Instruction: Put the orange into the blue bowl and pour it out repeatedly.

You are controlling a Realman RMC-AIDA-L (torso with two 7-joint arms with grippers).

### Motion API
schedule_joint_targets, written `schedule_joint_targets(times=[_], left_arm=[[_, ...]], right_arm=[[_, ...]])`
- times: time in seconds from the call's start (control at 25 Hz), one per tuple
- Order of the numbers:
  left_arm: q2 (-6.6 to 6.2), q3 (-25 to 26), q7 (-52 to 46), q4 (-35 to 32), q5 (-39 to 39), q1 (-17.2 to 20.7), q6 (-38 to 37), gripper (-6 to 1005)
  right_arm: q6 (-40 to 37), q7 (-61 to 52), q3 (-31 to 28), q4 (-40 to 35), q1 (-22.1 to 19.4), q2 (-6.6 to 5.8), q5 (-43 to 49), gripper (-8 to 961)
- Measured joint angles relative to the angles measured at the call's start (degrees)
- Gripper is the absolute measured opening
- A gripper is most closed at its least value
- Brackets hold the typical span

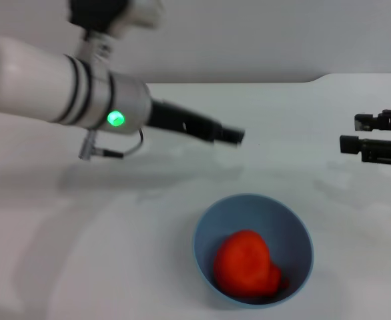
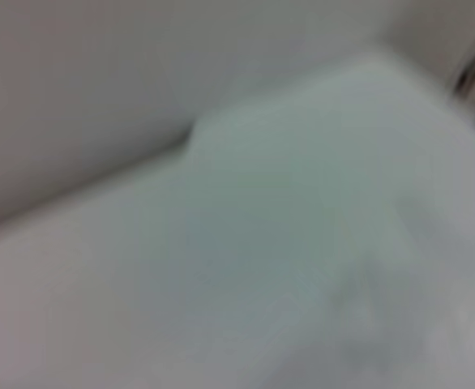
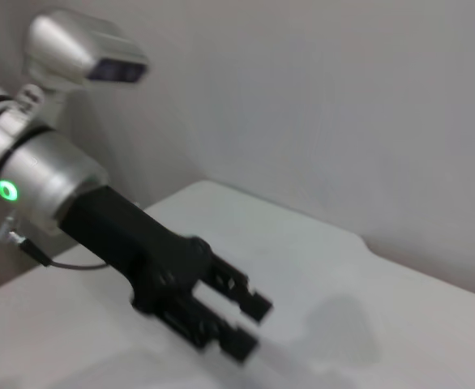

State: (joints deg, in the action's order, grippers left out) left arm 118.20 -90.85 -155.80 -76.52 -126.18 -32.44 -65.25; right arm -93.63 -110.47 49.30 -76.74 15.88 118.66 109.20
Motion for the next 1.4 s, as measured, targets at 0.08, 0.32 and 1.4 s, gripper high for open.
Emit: schedule_joint_targets(times=[0.08, 0.32, 1.4], left_arm=[[-0.03, 3.52, 4.38, -1.86, 6.07, 3.30, 2.31, 539], [-0.11, 14.89, 30.21, 3.74, 45.14, 13.45, 3.97, 712], [0.80, 13.68, 150.47, 54.83, 111.02, 27.02, -19.70, 712]], right_arm=[[0.22, 0.00, -1.46, 1.62, 0.30, -0.01, -0.44, 586], [0.83, 0.86, -7.75, 10.21, 1.61, -0.07, -7.05, 586], [6.99, 97.59, -49.88, 77.66, 0.22, 0.33, -40.38, 588]])
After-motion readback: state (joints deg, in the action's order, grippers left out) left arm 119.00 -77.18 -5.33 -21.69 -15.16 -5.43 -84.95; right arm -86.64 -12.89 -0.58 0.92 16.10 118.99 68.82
